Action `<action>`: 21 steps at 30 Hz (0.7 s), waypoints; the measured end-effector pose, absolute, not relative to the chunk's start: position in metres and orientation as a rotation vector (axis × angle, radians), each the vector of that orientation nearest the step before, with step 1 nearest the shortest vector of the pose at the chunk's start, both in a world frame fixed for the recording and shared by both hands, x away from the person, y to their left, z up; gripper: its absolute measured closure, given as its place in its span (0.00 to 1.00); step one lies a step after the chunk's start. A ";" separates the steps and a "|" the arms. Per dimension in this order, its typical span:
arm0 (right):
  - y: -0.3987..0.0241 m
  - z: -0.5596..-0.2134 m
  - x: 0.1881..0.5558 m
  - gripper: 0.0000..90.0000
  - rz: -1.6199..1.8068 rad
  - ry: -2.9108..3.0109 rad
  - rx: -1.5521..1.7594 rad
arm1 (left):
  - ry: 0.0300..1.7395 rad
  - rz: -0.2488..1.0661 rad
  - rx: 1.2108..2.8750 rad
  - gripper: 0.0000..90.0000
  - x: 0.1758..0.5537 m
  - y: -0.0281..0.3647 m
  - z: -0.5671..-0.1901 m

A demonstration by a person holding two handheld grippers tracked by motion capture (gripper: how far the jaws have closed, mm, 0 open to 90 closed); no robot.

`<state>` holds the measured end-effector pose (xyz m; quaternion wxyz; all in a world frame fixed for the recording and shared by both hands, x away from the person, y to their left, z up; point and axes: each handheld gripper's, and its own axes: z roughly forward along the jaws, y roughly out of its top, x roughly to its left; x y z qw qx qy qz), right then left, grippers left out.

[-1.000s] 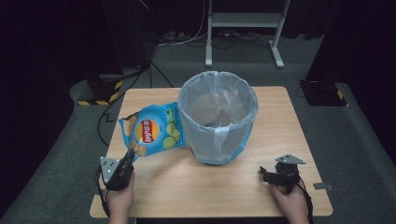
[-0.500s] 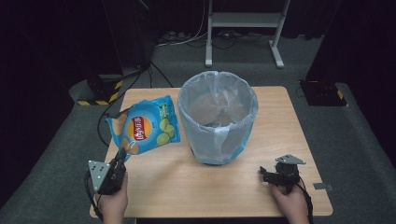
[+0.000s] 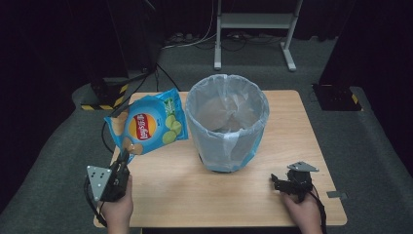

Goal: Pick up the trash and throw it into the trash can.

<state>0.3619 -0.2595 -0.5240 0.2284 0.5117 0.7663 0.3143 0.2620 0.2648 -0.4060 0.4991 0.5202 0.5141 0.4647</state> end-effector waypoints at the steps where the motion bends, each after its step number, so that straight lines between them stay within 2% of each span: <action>1: -0.259 -0.524 0.362 0.18 0.863 2.109 1.410 | 1.240 1.132 1.254 0.98 0.262 0.263 -0.404; 21: -0.259 -0.524 0.362 0.19 0.863 2.108 1.411 | 1.184 1.225 1.179 0.98 0.262 0.262 -0.369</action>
